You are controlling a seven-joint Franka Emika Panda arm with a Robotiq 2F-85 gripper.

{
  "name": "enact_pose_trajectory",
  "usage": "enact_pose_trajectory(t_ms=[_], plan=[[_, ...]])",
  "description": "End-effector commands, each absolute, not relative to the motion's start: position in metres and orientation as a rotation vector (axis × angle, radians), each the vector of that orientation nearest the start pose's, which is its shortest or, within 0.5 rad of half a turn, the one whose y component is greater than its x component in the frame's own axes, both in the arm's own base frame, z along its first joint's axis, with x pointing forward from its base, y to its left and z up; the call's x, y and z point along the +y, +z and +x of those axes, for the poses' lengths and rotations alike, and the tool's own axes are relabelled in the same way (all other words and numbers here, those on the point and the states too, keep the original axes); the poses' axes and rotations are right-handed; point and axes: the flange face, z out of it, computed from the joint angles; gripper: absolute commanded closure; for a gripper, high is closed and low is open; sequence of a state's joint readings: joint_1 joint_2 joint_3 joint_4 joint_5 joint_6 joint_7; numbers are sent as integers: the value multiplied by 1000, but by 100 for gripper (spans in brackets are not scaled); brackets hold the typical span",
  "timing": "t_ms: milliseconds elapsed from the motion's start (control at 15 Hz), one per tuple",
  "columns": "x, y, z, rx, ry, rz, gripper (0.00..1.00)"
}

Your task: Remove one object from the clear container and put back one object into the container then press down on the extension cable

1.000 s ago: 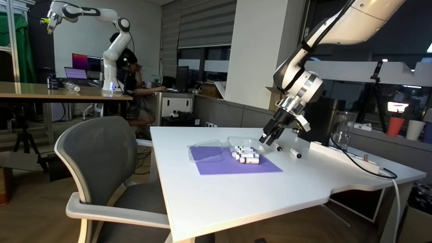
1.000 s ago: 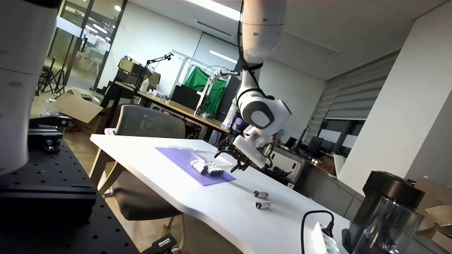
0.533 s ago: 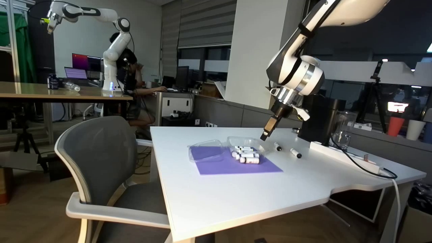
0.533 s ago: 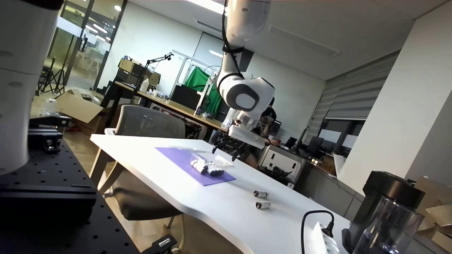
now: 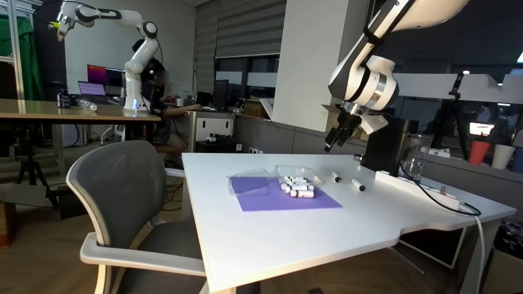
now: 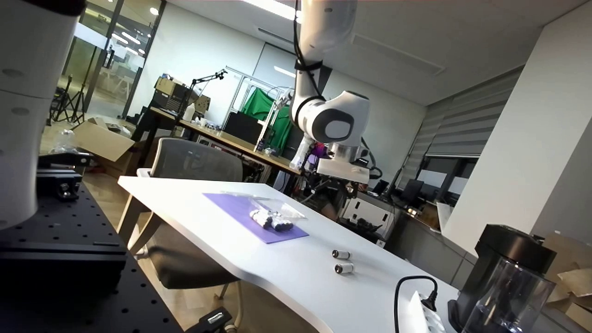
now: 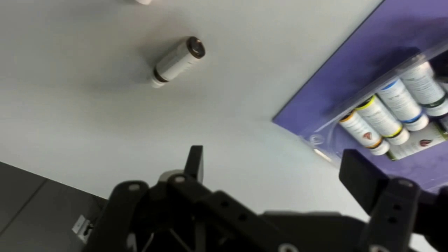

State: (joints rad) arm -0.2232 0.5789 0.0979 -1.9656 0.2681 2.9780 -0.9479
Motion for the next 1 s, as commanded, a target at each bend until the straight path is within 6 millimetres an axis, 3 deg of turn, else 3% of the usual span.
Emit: enact_pose_trajectory(t_ms=[0, 200, 533, 733, 933], plan=[[-144, 229, 670, -536, -671, -3132, 0], [-179, 222, 678, -289, -577, -3149, 0], [-230, 173, 679, 56, -447, -3047, 0], [-250, 145, 680, 228, -457, -2950, 0], [-257, 123, 684, 332, -433, -2870, 0]])
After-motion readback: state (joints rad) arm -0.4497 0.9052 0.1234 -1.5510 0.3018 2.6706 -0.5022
